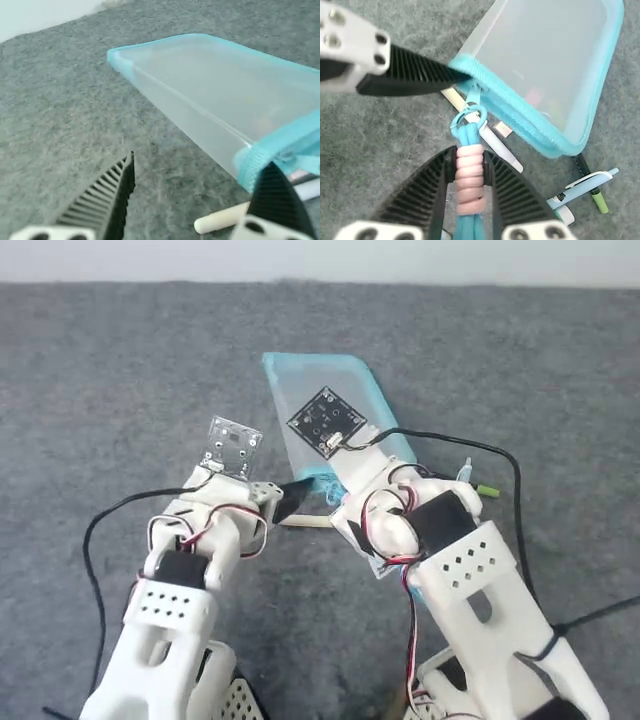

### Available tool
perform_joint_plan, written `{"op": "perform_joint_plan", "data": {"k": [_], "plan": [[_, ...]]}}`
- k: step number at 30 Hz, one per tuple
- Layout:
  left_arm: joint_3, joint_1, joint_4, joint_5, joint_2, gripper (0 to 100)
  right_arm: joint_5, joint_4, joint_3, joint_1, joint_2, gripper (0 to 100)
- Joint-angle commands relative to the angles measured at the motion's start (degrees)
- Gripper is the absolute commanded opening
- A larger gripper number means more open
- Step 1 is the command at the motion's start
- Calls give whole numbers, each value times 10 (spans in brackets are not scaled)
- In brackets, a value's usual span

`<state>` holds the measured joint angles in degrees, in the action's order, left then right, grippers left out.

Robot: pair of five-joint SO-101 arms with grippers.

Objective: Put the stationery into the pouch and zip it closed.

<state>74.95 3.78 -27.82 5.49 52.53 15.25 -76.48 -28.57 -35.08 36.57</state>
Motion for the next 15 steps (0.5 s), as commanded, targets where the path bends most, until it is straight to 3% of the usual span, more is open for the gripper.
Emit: {"op": "perform_joint_plan", "data": {"k": [1, 8, 15], "plan": [[-35, -18, 34, 6, -27, 352, 16, -20, 15, -7, 27, 6], [-35, -18, 60, -21, -43, 352, 46, 6, -82, -99, 87, 6], [-18, -16, 103, -24, -43, 352, 62, -15, -100, -106, 167, 6]]}}
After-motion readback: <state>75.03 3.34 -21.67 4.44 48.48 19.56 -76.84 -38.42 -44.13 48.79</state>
